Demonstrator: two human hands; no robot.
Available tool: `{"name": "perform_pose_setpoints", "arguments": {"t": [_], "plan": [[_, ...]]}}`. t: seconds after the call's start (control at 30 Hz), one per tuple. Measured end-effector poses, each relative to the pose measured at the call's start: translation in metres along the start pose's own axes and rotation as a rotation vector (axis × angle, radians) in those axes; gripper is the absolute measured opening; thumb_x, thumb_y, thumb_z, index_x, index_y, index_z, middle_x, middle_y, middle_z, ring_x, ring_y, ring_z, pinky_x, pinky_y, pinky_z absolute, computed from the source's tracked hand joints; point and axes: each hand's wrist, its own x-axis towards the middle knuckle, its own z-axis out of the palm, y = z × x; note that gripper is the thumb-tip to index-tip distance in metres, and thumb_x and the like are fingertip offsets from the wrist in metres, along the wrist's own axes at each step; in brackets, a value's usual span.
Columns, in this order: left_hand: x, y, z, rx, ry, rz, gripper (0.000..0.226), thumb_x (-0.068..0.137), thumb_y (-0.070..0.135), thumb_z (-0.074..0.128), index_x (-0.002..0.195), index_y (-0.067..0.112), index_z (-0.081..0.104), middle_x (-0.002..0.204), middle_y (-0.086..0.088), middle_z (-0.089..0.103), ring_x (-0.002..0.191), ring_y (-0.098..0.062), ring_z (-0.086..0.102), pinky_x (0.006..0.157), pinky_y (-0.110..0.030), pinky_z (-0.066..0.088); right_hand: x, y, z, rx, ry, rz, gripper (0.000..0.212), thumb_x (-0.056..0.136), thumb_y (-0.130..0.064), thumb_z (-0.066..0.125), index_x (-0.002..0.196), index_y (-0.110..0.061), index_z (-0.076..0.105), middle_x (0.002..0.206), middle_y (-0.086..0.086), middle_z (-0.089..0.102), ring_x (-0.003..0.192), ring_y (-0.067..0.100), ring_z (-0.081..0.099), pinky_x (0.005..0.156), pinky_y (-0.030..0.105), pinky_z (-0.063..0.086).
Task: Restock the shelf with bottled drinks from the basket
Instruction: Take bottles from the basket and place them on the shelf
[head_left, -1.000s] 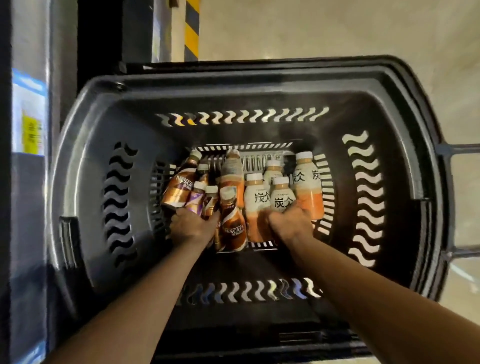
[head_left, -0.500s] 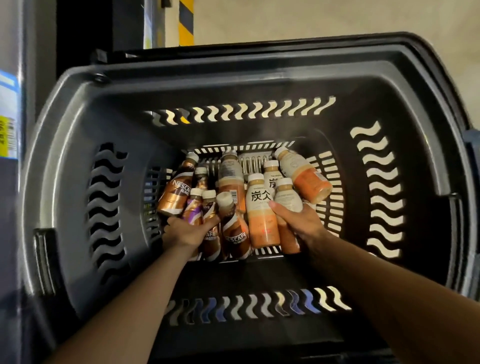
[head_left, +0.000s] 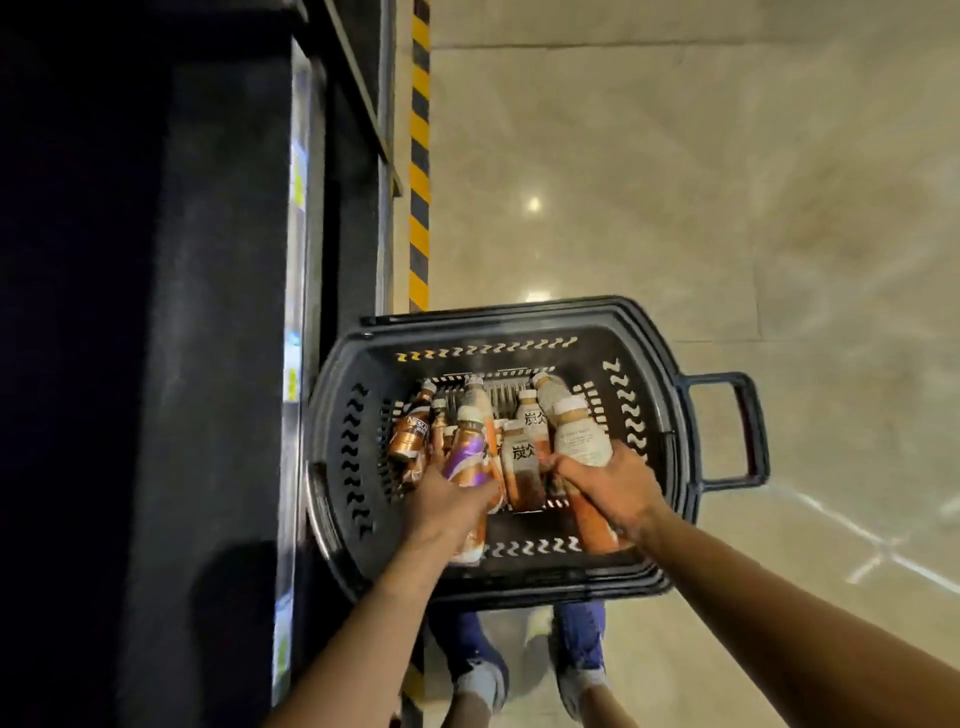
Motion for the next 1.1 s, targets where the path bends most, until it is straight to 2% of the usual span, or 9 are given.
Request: {"name": "perform_pose_setpoints", "arguments": {"t": [0.1, 0.17, 0.33, 0.4, 0.57, 0.7, 0.93, 1.03, 1.1], "plan": [[-0.107, 0.062, -0.034, -0.072, -0.054, 0.087, 0.038, 0.075, 0.019, 0.083, 0.108, 0.016, 0.065, 0.093, -0.004, 0.071, 0.082, -0.016, 0.067, 0.077, -0.03, 0.051, -0.087, -0.06, -0.044, -0.03, 0.059, -0.087, 0.061, 0.064, -0.066, 0.075, 0.109, -0.026, 0.065, 0.098, -0.004, 0.074, 0.087, 0.012, 0.069, 0.075, 0.033, 0.056], [-0.185, 0.093, -0.062, -0.082, -0.11, 0.128, 0.037, 0.077, 0.02, 0.08, 0.11, 0.017, 0.063, 0.097, -0.006, 0.07, 0.082, -0.017, 0.067, 0.066, -0.028, 0.049, -0.151, -0.096, -0.071, -0.019, 0.088, -0.126, 0.064, 0.061, -0.07, 0.074, 0.108, -0.026, 0.066, 0.1, -0.002, 0.074, 0.089, 0.016, 0.07, 0.082, 0.041, 0.058], [-0.362, 0.138, -0.125, -0.214, -0.11, 0.273, 0.026, 0.081, 0.017, 0.078, 0.099, 0.022, 0.061, 0.099, -0.009, 0.07, 0.081, -0.018, 0.068, 0.062, -0.025, 0.05, -0.305, -0.175, -0.121, 0.106, 0.119, -0.268, 0.026, 0.077, -0.049, 0.078, 0.085, -0.027, 0.066, 0.089, 0.0, 0.075, 0.08, 0.016, 0.071, 0.083, 0.043, 0.059], [-0.419, 0.142, -0.142, -0.279, -0.048, 0.341, 0.021, 0.082, 0.018, 0.077, 0.095, 0.024, 0.061, 0.096, -0.01, 0.07, 0.081, -0.021, 0.068, 0.067, -0.029, 0.053, -0.353, -0.193, -0.137, 0.161, 0.118, -0.337, 0.029, 0.077, -0.048, 0.078, 0.091, -0.025, 0.067, 0.09, 0.0, 0.075, 0.081, 0.017, 0.072, 0.08, 0.042, 0.06], [-0.518, 0.131, -0.167, -0.455, 0.137, 0.406, 0.021, 0.081, 0.021, 0.078, 0.092, 0.024, 0.06, 0.094, -0.011, 0.07, 0.081, -0.021, 0.068, 0.064, -0.03, 0.053, -0.433, -0.214, -0.158, 0.146, 0.046, -0.479, 0.065, 0.058, -0.07, 0.072, 0.101, -0.021, 0.068, 0.093, 0.0, 0.075, 0.083, 0.02, 0.073, 0.077, 0.043, 0.06], [-0.562, 0.114, -0.171, -0.573, 0.278, 0.426, 0.033, 0.071, 0.028, 0.081, 0.095, 0.017, 0.062, 0.096, -0.018, 0.072, 0.086, -0.033, 0.072, 0.075, -0.045, 0.061, -0.464, -0.23, -0.161, 0.063, -0.022, -0.607, 0.048, 0.07, -0.059, 0.077, 0.099, -0.024, 0.066, 0.093, -0.002, 0.074, 0.084, 0.02, 0.072, 0.075, 0.041, 0.059], [-0.634, 0.065, -0.186, -0.791, 0.527, 0.458, 0.043, 0.065, 0.042, 0.082, 0.094, 0.024, 0.056, 0.094, -0.013, 0.068, 0.085, -0.031, 0.071, 0.078, -0.052, 0.06, -0.54, -0.259, -0.138, -0.05, -0.231, -0.834, 0.023, 0.08, -0.04, 0.079, 0.088, -0.03, 0.06, 0.089, -0.007, 0.07, 0.08, 0.012, 0.068, 0.071, 0.033, 0.057], [-0.679, 0.03, -0.198, -0.839, 0.653, 0.468, 0.04, 0.065, 0.042, 0.081, 0.09, 0.023, 0.056, 0.089, -0.01, 0.068, 0.081, -0.029, 0.071, 0.079, -0.05, 0.059, -0.591, -0.265, -0.116, -0.065, -0.35, -0.946, 0.022, 0.081, -0.036, 0.079, 0.092, -0.026, 0.063, 0.087, -0.006, 0.07, 0.075, 0.009, 0.066, 0.058, 0.018, 0.05], [-0.712, 0.003, -0.204, -0.862, 0.736, 0.473, 0.044, 0.06, 0.044, 0.079, 0.089, 0.022, 0.056, 0.089, -0.011, 0.068, 0.082, -0.032, 0.07, 0.079, -0.049, 0.059, -0.626, -0.262, -0.099, -0.079, -0.442, -1.002, 0.031, 0.079, -0.039, 0.081, 0.099, -0.021, 0.066, 0.089, -0.003, 0.072, 0.077, 0.012, 0.068, 0.06, 0.02, 0.05]]}}
